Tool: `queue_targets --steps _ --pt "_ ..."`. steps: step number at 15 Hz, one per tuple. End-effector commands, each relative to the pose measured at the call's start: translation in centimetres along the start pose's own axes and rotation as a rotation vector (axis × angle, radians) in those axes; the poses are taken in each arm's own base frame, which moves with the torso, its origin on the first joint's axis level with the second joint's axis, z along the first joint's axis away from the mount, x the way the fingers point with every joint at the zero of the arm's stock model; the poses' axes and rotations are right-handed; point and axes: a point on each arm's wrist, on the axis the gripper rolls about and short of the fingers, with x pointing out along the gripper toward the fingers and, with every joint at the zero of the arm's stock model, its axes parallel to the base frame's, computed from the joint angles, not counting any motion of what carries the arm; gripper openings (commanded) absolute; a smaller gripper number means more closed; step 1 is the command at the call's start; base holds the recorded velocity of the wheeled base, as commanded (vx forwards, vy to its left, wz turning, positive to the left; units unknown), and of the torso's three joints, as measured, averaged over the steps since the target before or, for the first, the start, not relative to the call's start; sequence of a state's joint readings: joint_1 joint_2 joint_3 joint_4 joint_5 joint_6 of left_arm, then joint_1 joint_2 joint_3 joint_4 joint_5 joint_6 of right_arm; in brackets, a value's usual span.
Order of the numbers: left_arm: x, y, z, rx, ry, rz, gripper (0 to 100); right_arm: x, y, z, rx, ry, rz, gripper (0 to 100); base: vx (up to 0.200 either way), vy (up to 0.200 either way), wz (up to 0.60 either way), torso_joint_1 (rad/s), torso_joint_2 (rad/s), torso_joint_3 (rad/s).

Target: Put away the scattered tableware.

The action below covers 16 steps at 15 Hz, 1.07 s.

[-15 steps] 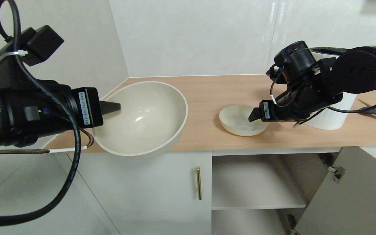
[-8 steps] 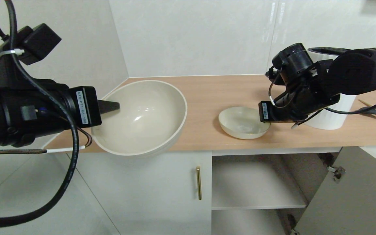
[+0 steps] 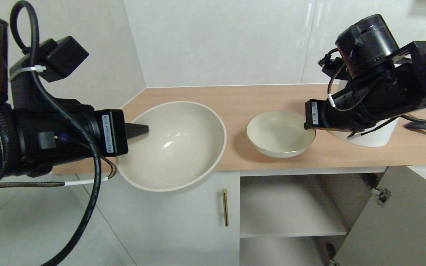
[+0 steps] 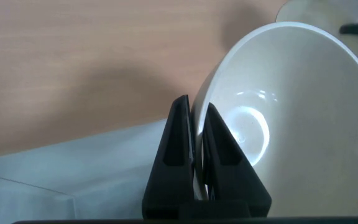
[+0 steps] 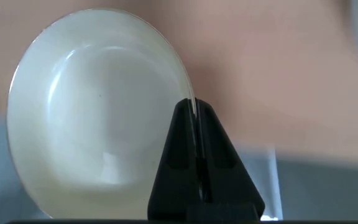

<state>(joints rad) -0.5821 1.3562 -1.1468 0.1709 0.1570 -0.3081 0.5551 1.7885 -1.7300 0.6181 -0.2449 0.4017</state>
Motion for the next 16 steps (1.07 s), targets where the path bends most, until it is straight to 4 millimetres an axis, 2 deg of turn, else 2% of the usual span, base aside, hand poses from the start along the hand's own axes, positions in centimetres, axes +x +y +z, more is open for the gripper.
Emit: queue_targets --steps 1,3,5,6,10,13,16 --pt "0.8 -0.9 -0.7 0.021 0.038 -0.028 0 -4.9 0.2 -2.8 -0.020 -0.004 0.073 0 0.000 0.000 0.00 0.000 0.00 0.000" --pt "1.0 -1.4 -1.3 0.033 0.059 -0.043 0 -5.7 -0.4 -4.0 -0.012 -0.053 0.101 0 0.000 0.000 0.00 0.000 0.00 0.000" --pt "1.0 -1.6 -1.3 0.036 0.061 -0.051 0 -5.7 -0.8 -5.1 -0.012 -0.070 0.104 0 0.000 0.000 0.00 0.000 0.00 0.000" --pt "1.0 -1.7 -1.4 0.037 0.062 -0.051 0 -5.5 -1.0 -6.4 -0.028 -0.049 0.111 0 0.000 0.000 0.00 0.000 0.00 0.000" --pt "1.1 -1.8 -2.7 0.055 0.103 -0.052 0 -5.3 -1.6 -9.4 -0.052 0.009 0.108 0 0.000 0.000 0.00 0.000 0.00 0.000" --pt "1.2 -1.9 -2.9 0.060 0.100 -0.036 0 -4.4 -1.7 -10.9 -0.047 0.003 0.121 0 0.000 0.000 0.00 0.000 0.00 0.000" --pt "1.7 -2.1 -3.2 0.066 0.117 -0.039 0 -3.4 -2.2 -12.5 -0.052 0.047 0.101 0 0.000 0.000 0.00 -0.082 0.29 0.207"
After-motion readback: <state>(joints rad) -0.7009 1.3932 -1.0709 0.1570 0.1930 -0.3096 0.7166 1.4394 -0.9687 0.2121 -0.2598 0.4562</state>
